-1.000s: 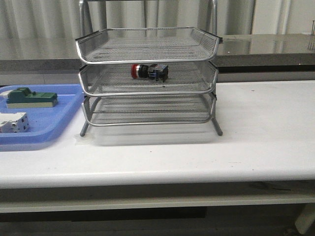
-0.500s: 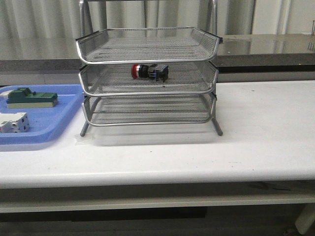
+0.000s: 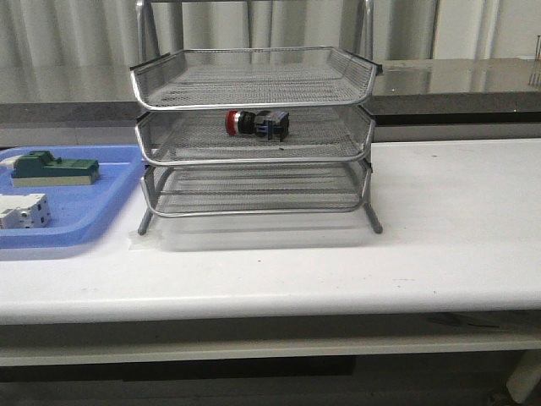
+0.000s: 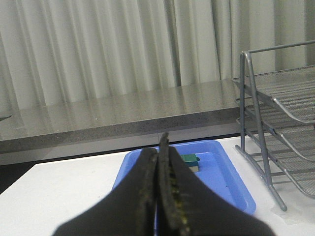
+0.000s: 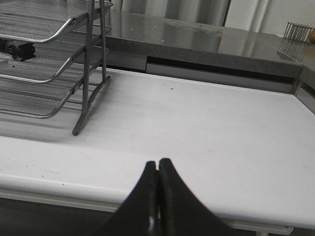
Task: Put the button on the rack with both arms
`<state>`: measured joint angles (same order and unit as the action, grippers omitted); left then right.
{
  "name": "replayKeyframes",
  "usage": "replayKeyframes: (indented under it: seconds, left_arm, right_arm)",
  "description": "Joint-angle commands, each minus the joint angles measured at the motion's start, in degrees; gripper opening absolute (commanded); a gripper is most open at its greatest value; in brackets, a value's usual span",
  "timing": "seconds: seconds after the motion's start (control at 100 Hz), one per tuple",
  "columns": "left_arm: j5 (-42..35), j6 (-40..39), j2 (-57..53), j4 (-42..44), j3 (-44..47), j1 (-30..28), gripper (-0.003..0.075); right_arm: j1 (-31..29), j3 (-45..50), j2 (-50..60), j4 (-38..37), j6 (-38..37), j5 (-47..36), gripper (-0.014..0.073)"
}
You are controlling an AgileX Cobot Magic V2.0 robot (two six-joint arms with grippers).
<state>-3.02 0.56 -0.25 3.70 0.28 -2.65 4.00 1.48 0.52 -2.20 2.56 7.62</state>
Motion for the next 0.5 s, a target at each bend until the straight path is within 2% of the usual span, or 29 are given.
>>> replayKeyframes:
  seconds: [0.0,0.49]
  left_arm:
    - [-3.92,-0.56,-1.87,0.04,1.86,0.50,-0.0020]
    - [-3.60,-0.56,-1.87,-4.19,1.86,0.50,-0.0020]
  right_arm:
    - [-0.24,0.11,1.04,-0.62,0.25,-5.04,-0.0067]
    - [-0.24,0.11,1.04,-0.62,0.25,-5.04,-0.0067]
